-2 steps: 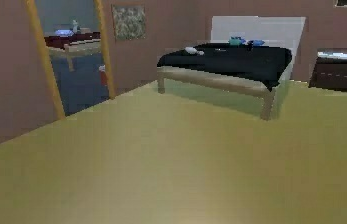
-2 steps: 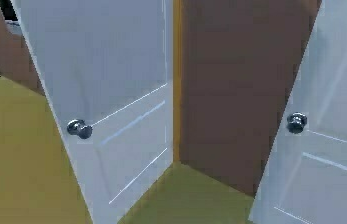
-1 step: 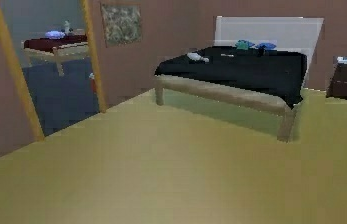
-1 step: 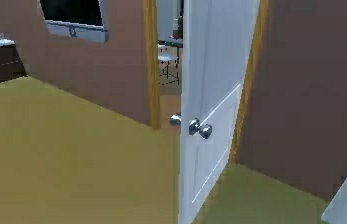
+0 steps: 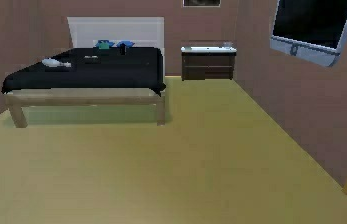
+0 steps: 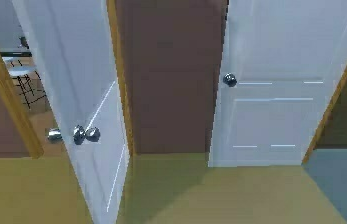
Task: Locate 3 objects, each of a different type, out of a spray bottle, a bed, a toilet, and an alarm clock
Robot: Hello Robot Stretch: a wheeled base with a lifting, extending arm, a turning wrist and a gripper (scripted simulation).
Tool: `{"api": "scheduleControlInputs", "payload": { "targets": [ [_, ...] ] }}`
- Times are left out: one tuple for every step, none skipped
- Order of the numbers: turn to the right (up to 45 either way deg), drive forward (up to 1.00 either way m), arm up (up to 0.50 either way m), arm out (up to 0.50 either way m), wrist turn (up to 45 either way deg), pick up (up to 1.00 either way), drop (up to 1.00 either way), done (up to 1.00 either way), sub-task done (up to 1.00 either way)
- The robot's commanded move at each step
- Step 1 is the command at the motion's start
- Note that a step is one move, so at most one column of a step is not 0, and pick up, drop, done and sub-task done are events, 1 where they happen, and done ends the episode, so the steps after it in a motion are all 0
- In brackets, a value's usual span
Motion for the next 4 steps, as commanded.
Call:
{"api": "scheduleControlInputs", "payload": {
  "targets": [
    [0.0,0.60,0.00,0.00,0.0,0.00,0.00,0.00,0.00],
    [15.0,0.00,0.00,0.00,0.0,0.00,0.00,0.00,0.00],
    [3.0,0.00,0.00,0.00,0.0,0.00,0.00,0.00,0.00],
    [0.0,1.00,0.00,0.00,0.0,0.00,0.00,0.00,0.00]
  ]
}}
